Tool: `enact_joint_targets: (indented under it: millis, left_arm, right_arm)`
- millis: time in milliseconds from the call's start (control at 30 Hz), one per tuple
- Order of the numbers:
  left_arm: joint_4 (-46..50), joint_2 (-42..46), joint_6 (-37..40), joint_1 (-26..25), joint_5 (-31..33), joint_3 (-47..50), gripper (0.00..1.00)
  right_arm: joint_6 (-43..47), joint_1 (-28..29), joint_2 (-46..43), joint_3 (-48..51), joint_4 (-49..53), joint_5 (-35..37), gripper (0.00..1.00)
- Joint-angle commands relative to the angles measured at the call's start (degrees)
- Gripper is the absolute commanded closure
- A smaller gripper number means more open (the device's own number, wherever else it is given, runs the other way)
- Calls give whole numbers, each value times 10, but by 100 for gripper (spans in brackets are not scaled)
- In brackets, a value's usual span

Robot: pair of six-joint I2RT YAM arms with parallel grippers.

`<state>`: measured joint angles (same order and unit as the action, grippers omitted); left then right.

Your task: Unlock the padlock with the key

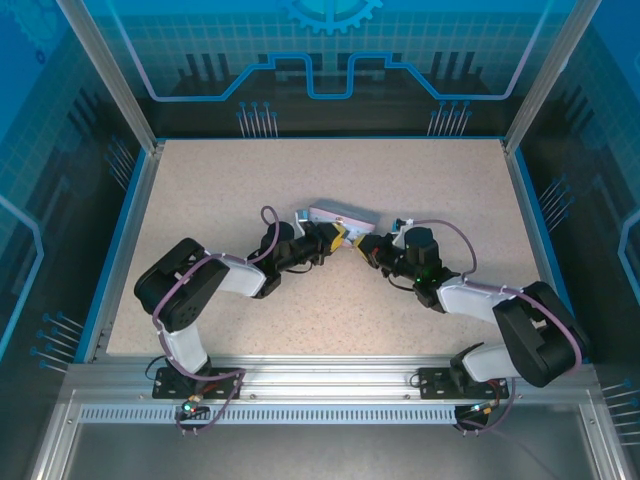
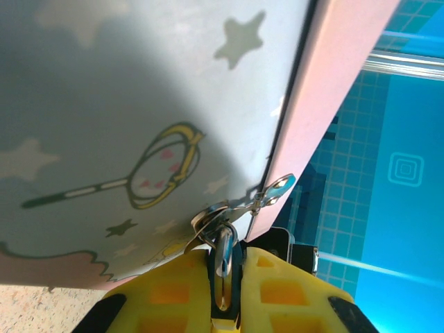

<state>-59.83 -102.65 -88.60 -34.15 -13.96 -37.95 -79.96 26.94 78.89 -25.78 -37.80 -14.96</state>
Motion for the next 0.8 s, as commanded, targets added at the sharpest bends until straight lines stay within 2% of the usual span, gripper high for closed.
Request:
enact_joint_targets:
  millis: [0,433,767]
  left_arm:
    - [-27,19,-3,-3,-7,5,100]
    - [-27,17,-3,-2,-7,4,100]
    - [-26,18,-3,-2,-7,3,100]
  right_arm:
    - [-5,-7,4,-17,-16,10,100]
    - [0,-18,-25,0,3,10,100]
    - [0,-16,-12,-4,-3,2,100]
